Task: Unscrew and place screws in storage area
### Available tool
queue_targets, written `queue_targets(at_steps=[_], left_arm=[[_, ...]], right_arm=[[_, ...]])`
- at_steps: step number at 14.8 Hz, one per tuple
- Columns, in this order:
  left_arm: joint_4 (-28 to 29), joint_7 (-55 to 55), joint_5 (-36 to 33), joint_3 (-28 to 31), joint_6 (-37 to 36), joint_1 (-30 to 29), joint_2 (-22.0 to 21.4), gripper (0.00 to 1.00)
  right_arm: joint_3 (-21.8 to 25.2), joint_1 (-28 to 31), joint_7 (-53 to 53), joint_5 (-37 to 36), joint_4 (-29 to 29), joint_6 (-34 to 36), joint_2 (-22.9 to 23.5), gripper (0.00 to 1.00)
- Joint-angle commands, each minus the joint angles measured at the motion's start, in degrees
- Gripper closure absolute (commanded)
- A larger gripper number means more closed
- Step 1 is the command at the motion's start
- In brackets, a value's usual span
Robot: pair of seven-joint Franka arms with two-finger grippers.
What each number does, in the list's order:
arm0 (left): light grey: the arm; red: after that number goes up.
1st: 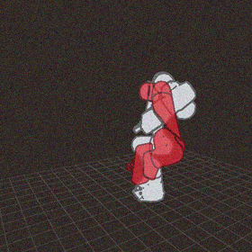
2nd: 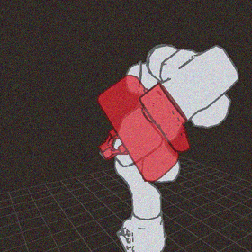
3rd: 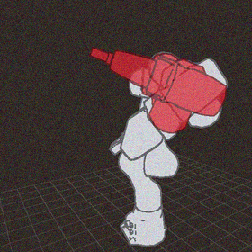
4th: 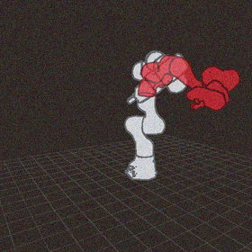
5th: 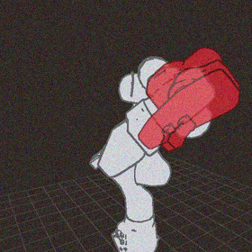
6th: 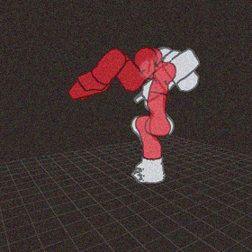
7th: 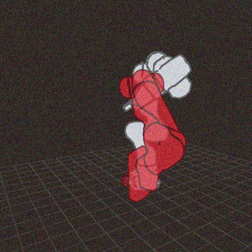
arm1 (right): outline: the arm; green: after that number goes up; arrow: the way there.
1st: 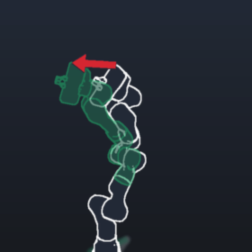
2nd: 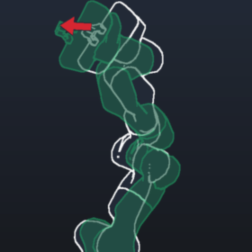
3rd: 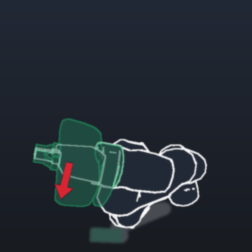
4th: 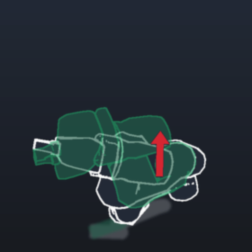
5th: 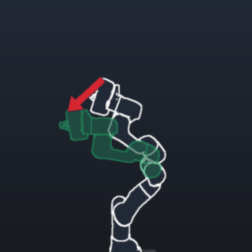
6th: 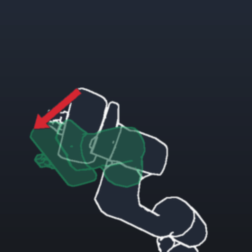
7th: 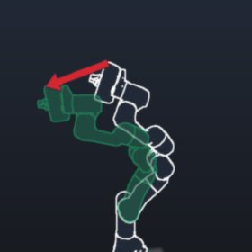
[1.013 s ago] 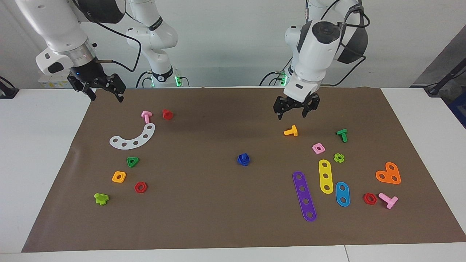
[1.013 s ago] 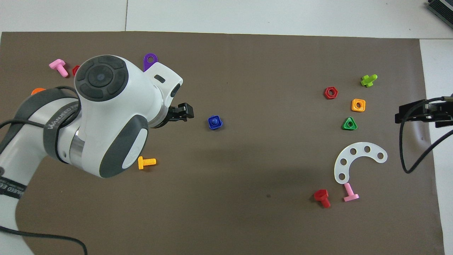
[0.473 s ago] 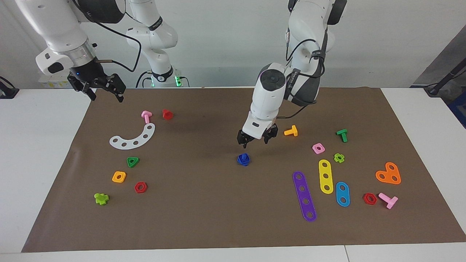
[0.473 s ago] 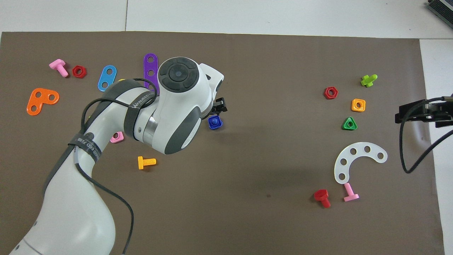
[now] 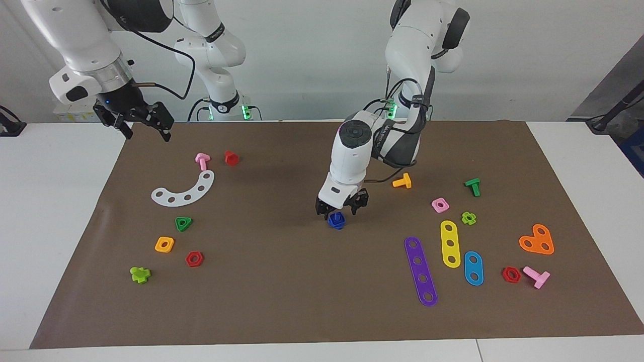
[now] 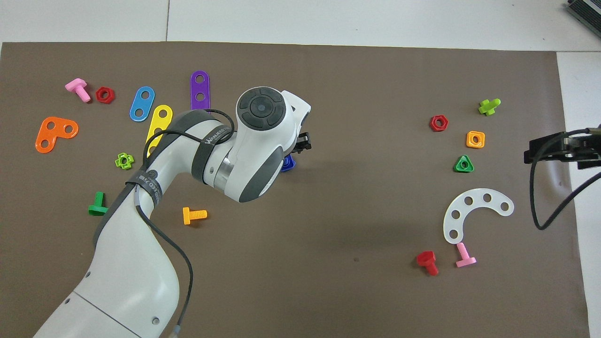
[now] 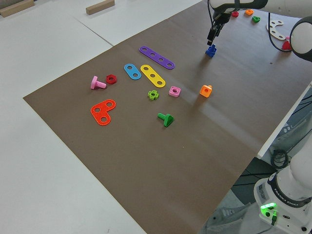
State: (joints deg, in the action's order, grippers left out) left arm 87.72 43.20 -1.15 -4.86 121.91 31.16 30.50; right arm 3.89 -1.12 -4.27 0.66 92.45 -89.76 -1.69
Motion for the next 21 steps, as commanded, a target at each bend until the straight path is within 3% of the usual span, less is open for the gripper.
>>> queue_targets(at_steps=[1,16,21], left_arm=[[3.0,0.8,-1.7,1.0,3.4,0.9,-0.4,0.13],[4.6,1.2,-1.8,1.1,4.6,2.3,1.3,0.33],[4.6,1.2,-1.8,1.1,4.3,2.3,1.4,0.35]], right_arm=[[0.1,0.0,0.2,0.7,0.7,0.7,-0.9,0.0],[0.1,0.1,0.2,0.7,0.7,0.7,-0.9,0.0],[0.1,0.1,0.2,0.7,0.7,0.7,-0.9,0.0]])
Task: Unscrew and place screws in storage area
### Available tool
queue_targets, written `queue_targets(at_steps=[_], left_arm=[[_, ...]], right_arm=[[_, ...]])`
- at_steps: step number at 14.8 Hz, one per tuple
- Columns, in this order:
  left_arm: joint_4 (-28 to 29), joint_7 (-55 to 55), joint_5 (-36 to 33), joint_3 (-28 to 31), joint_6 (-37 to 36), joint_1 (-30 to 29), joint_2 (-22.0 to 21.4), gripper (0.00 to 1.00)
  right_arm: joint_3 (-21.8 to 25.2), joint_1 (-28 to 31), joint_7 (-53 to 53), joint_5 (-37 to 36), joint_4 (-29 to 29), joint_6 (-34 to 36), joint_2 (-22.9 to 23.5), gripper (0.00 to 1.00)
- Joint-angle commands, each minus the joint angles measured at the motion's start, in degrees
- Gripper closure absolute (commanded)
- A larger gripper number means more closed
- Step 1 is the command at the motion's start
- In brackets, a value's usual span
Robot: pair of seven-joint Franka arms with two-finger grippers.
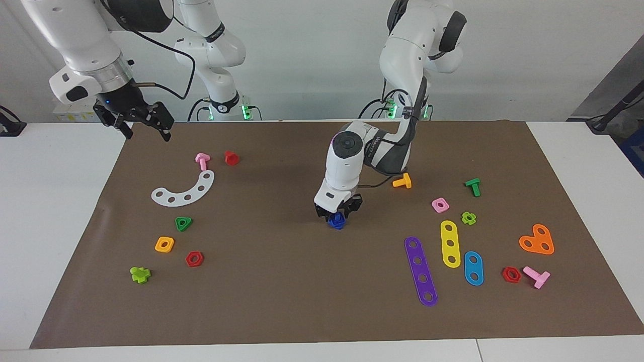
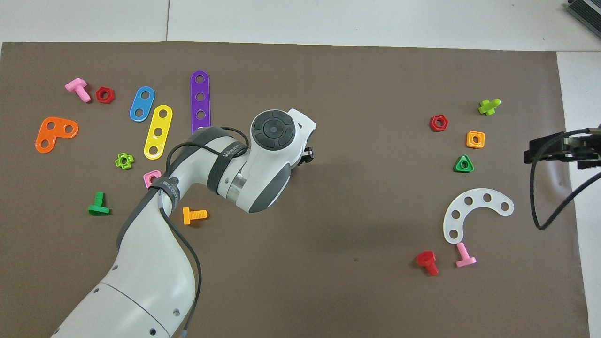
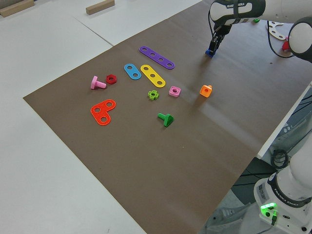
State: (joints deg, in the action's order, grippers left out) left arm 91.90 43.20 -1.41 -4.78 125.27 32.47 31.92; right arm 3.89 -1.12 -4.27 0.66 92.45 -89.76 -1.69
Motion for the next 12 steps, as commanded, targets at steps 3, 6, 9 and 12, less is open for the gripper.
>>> queue_targets(at_steps=[3,6,9,12], left_arm=[[0.0,1.2,-1.5,1.0,0.2,1.0,0.0,0.37],[0.1,1.2,-1.5,1.0,0.2,1.0,0.0,0.42],[0.0,1.2,-1.5,1.1,-0.2,1.0,-0.1,0.46],[0.0,1.1,-1.5,1.0,-0.4,0.9,-0.1,0.51]], right_arm=[[0.1,0.1,0.2,0.7,0.7,0.7,-0.9,0.0],[0.1,0.1,0.2,0.7,0.7,0.7,-0.9,0.0],[0.1,0.1,0.2,0.7,0.7,0.7,-0.9,0.0],[0.1,0.1,0.2,0.7,0.7,0.6,-0.9,0.0]])
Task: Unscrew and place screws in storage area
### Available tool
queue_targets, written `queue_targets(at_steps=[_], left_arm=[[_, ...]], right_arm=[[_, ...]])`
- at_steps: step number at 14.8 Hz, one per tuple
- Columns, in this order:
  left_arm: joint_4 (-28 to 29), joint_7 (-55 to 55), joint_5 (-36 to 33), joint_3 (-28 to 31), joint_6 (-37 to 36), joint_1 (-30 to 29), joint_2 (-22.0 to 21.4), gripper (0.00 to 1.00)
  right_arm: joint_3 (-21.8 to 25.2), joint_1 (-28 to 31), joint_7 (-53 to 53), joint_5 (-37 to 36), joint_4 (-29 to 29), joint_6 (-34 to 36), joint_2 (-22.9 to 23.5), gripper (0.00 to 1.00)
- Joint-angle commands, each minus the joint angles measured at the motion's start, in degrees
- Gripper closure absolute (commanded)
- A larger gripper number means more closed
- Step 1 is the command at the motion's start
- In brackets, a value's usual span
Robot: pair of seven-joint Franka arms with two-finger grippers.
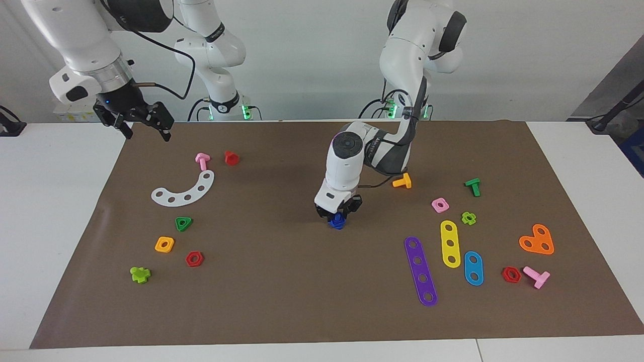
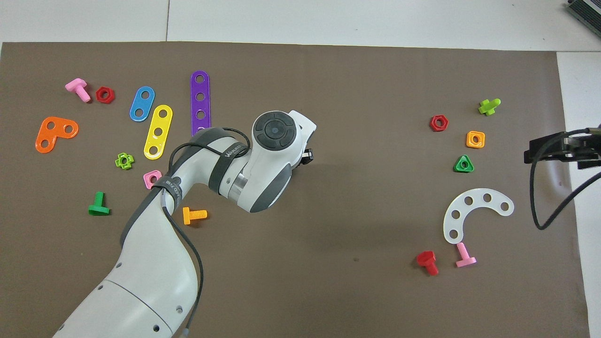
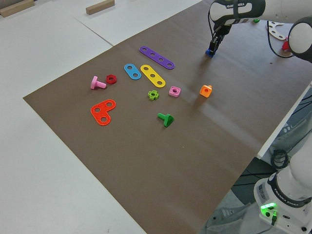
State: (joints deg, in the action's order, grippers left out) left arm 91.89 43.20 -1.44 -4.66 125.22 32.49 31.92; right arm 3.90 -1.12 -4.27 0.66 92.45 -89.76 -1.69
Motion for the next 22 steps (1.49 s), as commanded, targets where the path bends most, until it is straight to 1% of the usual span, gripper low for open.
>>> queue_targets(at_steps=[1,4,10,20,22], left_arm=[[0.0,1.1,-1.5,1.0,-0.7,0.9,0.0,0.53],[-0.2,1.1,-1.5,1.0,-1.2,0.9,0.0,0.56],[-1.4,1.1,-1.4,1.0,-3.7,0.9,0.2,0.59],[-6.5,1.3,-0.7,0.8,-9.5,0.8,1.0,0.6],[-8.0,1.3,0.6,0.9,-11.0,0.8,1.0,0.6]], right_arm=[[0.1,0.1,0.2,0.7,0.7,0.6,-0.9,0.0],[0.1,0.0,0.2,0.6,0.7,0.7,-0.9,0.0],[0.1,0.1,0.2,0.7,0.7,0.6,-0.9,0.0],[0.1,0.1,0.2,0.7,0.7,0.7,-0.9,0.0],[0.1,0.1,0.2,0.7,0.7,0.7,-0.9,0.0]])
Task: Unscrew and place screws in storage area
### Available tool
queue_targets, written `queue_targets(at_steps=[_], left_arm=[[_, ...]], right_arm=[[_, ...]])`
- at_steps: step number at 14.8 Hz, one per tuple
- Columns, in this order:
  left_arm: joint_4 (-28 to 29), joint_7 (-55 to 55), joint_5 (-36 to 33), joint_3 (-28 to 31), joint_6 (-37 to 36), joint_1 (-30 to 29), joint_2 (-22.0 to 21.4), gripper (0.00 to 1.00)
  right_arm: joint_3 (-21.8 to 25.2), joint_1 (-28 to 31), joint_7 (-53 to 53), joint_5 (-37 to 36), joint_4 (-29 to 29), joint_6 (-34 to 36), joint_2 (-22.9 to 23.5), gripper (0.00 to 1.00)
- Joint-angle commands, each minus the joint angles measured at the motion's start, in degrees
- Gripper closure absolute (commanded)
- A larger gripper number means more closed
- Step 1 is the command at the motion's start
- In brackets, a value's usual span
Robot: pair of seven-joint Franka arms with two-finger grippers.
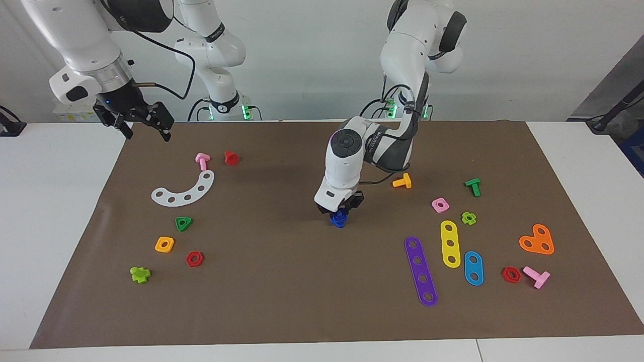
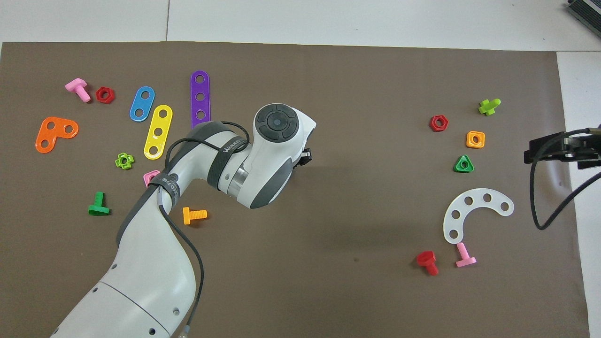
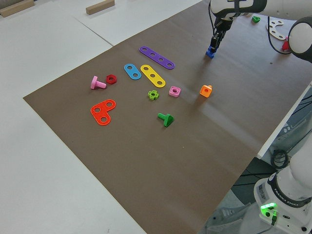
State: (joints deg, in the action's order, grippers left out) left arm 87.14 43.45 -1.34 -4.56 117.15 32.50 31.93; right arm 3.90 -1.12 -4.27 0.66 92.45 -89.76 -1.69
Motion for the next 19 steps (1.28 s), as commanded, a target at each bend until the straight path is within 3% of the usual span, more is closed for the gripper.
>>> queue_targets(at_steps=[1,5,9,16,19], left_arm=[[-4.2,1.1,1.2,0.8,-3.7,0.8,0.9,0.6],[-9.0,1.2,1.5,1.0,-10.8,-0.2,0.6,0.6],[-9.4,-0.3,1.2,0.9,-11.3,-5.1,-0.6,0.6],[2.9,-22.9,3.3,0.7,-9.4,-14.7,-7.5,0.6],[10.3,-31.6,3.5,0.7,-4.3,-17.6,-10.4,0.58]], right_arm=[[0.1,0.0,0.2,0.7,0.7,0.7,-0.9,0.0],[0.1,0.0,0.2,0.7,0.7,0.7,-0.9,0.0],[0.1,0.1,0.2,0.7,0.7,0.6,-0.9,0.0],[0.1,0.0,0.2,0.7,0.7,0.6,-0.9,0.0],[0.2,0.0,0.3,0.5,1.0,0.8,-1.0,0.0]])
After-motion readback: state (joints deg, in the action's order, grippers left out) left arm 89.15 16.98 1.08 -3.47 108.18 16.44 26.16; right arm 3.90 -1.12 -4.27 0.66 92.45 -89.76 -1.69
